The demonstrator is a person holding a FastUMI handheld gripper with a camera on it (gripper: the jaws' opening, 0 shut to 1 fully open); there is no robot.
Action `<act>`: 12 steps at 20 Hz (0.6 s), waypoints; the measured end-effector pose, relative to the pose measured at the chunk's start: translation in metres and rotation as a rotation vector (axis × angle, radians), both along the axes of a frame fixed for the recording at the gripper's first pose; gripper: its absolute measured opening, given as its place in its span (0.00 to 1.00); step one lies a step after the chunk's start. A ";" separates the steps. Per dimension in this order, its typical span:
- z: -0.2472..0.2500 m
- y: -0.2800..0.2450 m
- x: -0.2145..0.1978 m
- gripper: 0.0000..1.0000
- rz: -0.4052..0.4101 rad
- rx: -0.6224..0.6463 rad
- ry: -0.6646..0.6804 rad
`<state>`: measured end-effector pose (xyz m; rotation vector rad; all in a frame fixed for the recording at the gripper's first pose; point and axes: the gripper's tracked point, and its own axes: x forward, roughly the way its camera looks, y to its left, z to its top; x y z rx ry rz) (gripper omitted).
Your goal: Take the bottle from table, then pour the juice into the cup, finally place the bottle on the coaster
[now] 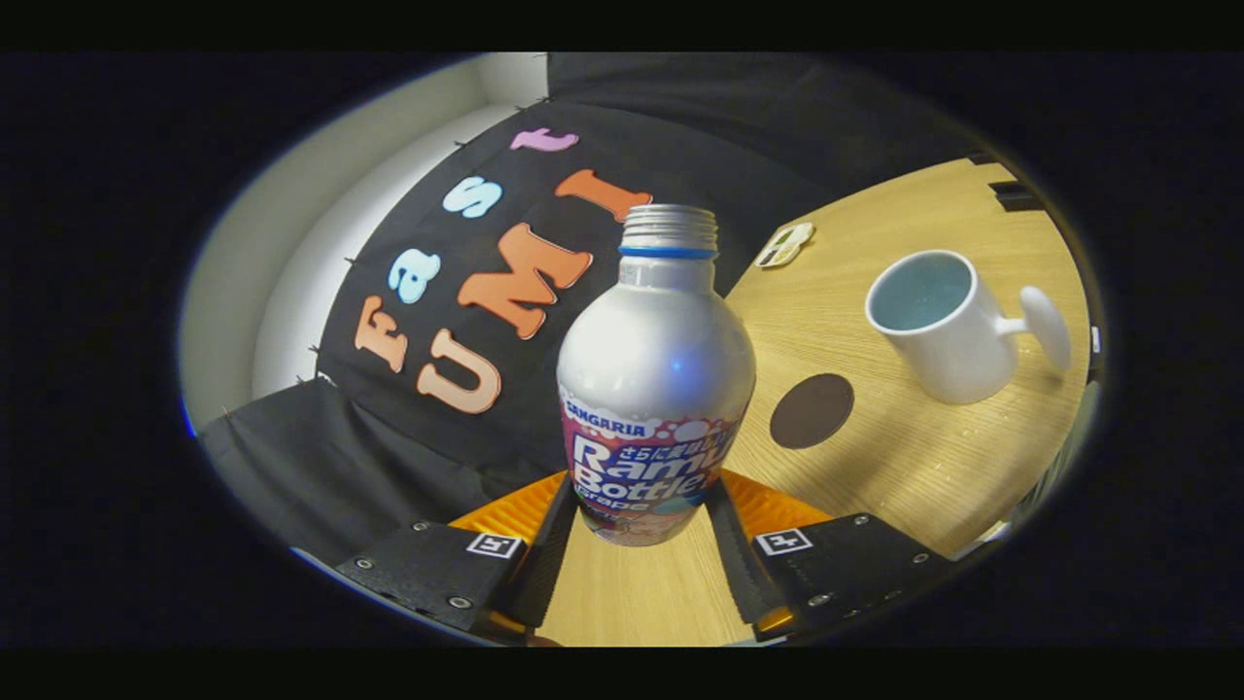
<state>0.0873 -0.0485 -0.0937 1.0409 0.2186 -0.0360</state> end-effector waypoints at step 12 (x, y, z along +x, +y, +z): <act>0.002 -0.010 0.014 0.72 -0.089 0.222 0.042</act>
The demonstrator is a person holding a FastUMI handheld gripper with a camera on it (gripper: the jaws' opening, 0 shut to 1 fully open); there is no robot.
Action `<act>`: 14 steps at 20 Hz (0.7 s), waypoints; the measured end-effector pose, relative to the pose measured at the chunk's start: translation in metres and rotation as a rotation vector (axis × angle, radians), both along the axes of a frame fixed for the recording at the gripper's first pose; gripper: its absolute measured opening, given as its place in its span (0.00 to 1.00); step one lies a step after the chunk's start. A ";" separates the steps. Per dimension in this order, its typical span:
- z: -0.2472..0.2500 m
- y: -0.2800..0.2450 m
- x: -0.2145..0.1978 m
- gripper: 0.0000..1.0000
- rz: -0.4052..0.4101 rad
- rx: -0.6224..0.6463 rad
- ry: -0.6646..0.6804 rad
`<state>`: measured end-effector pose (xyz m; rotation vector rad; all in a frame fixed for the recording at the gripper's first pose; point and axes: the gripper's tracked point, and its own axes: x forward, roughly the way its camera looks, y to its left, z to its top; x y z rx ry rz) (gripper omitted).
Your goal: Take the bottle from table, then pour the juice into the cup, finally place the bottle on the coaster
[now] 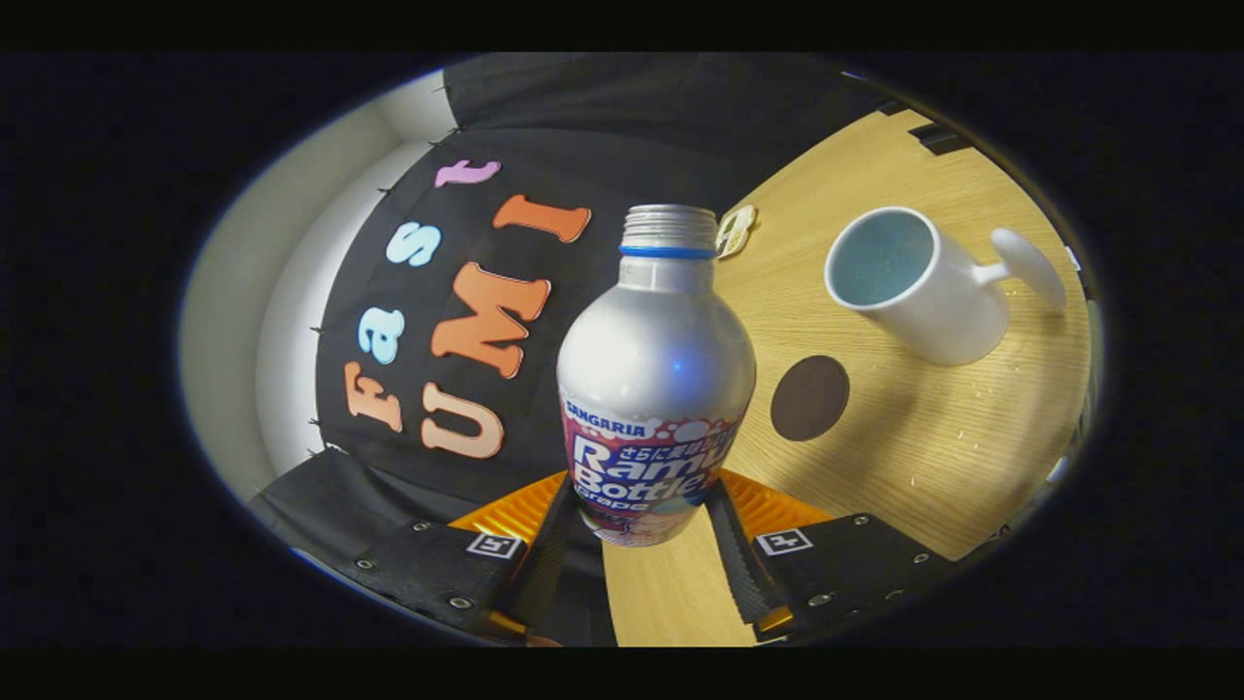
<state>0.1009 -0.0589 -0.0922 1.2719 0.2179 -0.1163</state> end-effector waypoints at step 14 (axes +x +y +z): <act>0.005 -0.005 0.014 0.72 -0.037 0.215 0.032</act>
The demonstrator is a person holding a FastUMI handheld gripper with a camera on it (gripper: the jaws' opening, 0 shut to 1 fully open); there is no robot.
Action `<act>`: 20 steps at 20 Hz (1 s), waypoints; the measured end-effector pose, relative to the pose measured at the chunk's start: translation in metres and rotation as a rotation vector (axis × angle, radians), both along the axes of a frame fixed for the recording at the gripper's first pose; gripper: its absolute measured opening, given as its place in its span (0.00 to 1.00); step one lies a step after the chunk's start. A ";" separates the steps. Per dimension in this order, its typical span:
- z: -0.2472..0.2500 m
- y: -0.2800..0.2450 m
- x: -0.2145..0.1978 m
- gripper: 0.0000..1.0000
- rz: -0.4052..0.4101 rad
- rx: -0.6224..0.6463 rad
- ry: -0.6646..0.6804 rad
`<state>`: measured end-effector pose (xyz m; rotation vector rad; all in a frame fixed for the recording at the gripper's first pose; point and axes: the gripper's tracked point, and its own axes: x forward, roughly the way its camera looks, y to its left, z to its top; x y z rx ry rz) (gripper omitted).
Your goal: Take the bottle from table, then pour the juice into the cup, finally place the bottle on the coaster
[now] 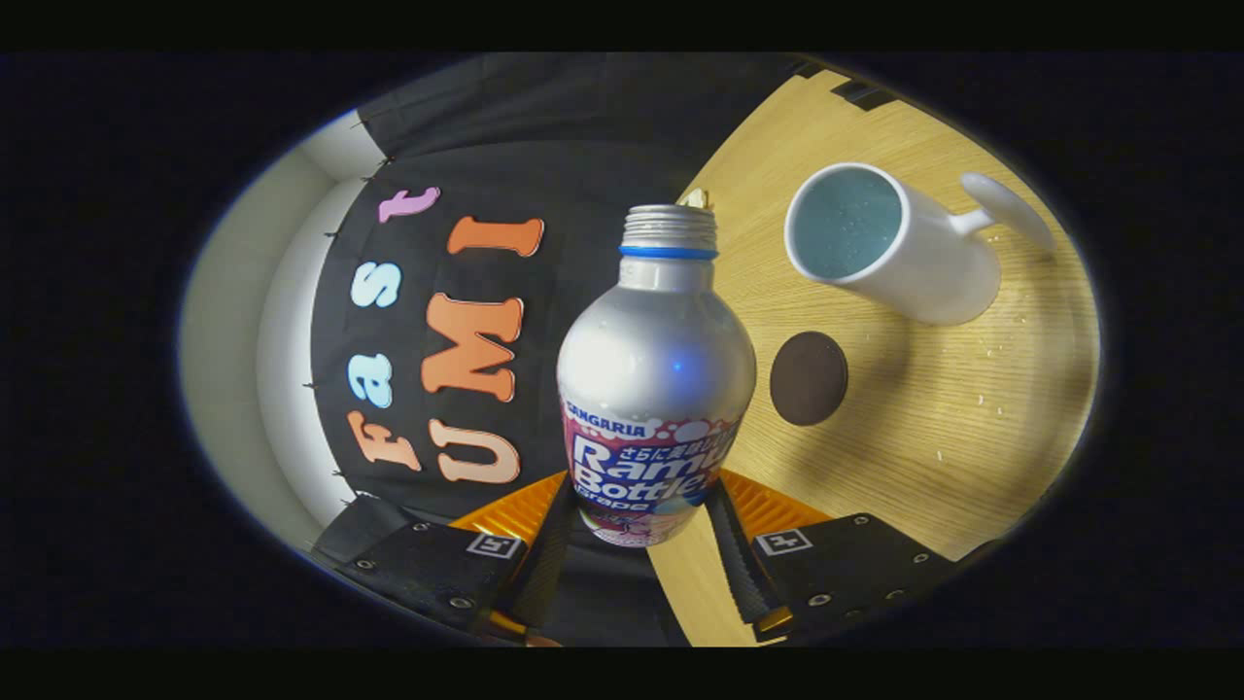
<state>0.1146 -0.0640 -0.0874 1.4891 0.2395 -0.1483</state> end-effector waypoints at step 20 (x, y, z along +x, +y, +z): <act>0.012 -0.013 0.007 0.72 -0.086 0.234 0.052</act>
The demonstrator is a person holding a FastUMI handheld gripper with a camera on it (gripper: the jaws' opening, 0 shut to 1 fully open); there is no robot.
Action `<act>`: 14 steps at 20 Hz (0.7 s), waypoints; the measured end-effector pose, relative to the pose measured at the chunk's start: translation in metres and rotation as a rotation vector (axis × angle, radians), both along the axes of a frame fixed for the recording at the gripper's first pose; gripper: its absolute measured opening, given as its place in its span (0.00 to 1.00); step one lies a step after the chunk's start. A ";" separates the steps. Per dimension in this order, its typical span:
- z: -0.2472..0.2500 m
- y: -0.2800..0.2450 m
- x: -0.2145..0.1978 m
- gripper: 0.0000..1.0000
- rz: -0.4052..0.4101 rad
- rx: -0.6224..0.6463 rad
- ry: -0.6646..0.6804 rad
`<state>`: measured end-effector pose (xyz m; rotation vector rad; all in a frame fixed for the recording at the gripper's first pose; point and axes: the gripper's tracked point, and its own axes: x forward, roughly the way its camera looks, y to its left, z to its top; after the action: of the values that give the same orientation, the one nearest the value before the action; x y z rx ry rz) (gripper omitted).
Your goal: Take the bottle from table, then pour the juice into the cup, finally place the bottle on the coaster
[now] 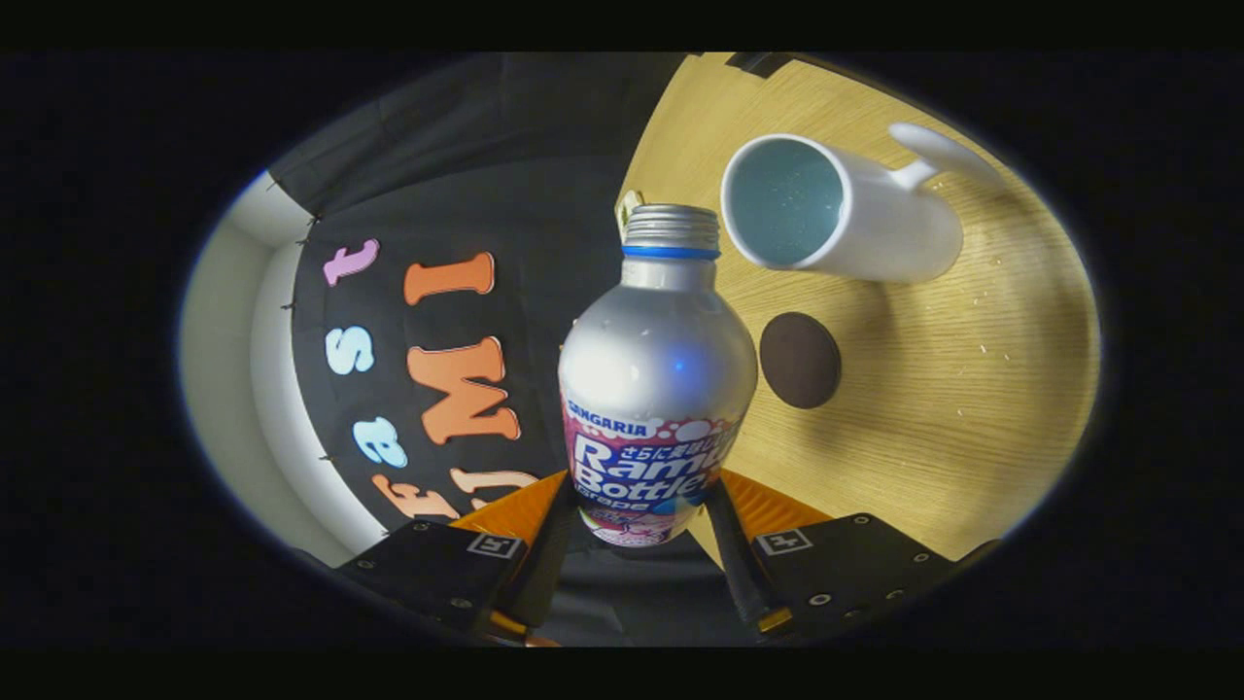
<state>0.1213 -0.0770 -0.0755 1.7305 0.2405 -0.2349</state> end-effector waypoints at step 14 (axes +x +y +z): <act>0.004 -0.004 -0.006 0.72 -0.039 0.114 0.028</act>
<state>0.1157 -0.0809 -0.0716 1.8467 0.2447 -0.2786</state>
